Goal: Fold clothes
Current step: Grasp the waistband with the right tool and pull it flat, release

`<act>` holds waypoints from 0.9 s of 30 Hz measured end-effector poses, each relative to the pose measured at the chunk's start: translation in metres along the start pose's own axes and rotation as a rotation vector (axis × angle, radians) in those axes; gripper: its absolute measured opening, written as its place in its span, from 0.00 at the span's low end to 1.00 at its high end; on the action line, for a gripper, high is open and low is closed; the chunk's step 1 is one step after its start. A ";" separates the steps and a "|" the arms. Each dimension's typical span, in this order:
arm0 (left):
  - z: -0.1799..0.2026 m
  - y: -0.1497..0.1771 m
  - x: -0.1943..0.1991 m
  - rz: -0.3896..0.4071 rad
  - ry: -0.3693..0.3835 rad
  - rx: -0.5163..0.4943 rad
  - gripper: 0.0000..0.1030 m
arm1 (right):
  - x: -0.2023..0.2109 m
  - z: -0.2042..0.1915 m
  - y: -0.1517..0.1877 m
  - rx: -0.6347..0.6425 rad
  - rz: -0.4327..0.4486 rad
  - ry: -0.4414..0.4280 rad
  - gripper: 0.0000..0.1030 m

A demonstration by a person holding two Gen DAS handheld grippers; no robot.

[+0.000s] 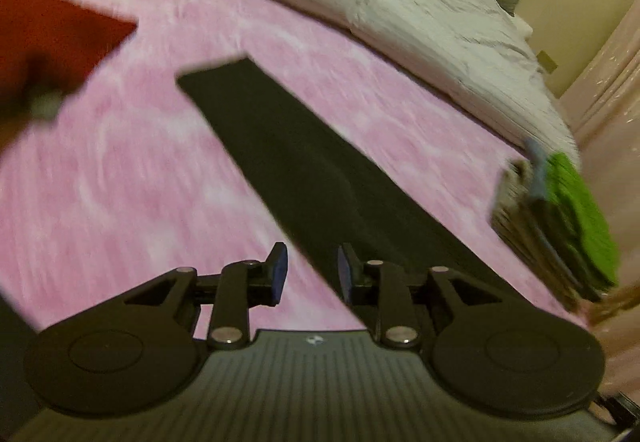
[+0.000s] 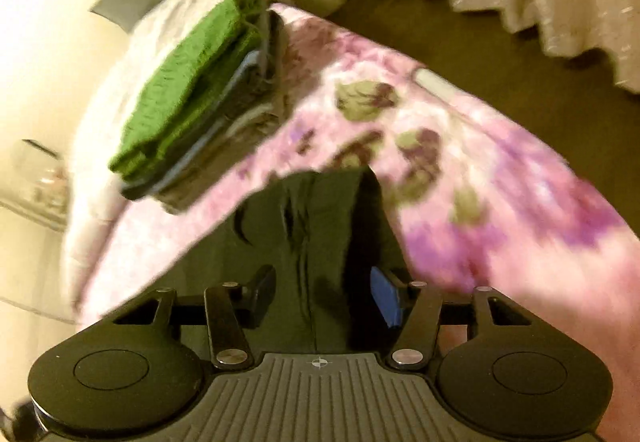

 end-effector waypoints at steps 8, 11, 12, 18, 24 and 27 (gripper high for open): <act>0.048 0.108 0.010 -0.071 -0.022 0.110 0.22 | -0.023 -0.008 -0.037 0.091 -0.065 -0.154 0.04; 0.060 0.123 0.018 -0.073 -0.047 0.079 0.22 | -0.012 -0.005 -0.049 0.108 -0.039 -0.176 0.03; 0.063 0.128 0.019 -0.079 -0.055 0.073 0.22 | -0.019 0.001 -0.048 0.118 -0.067 -0.151 0.03; 0.077 0.146 0.034 -0.081 -0.084 0.084 0.22 | -0.001 0.021 -0.026 0.095 -0.220 -0.164 0.64; 0.078 0.167 0.049 -0.082 -0.101 0.158 0.22 | 0.035 0.043 0.045 0.171 -0.420 -0.189 0.62; 0.076 0.177 0.055 -0.080 -0.110 0.194 0.22 | 0.031 0.051 0.060 0.125 -0.448 -0.201 0.50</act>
Point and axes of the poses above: each gripper's, at about its wrist camera, not at the fingertips, and x roughly against the way its jaws point, z to its right, y to its underside, the point moved 6 cm from there along -x, roughly the way its jaws point, and after that the axes turned 12 degrees about y, right-handed, at the moved point
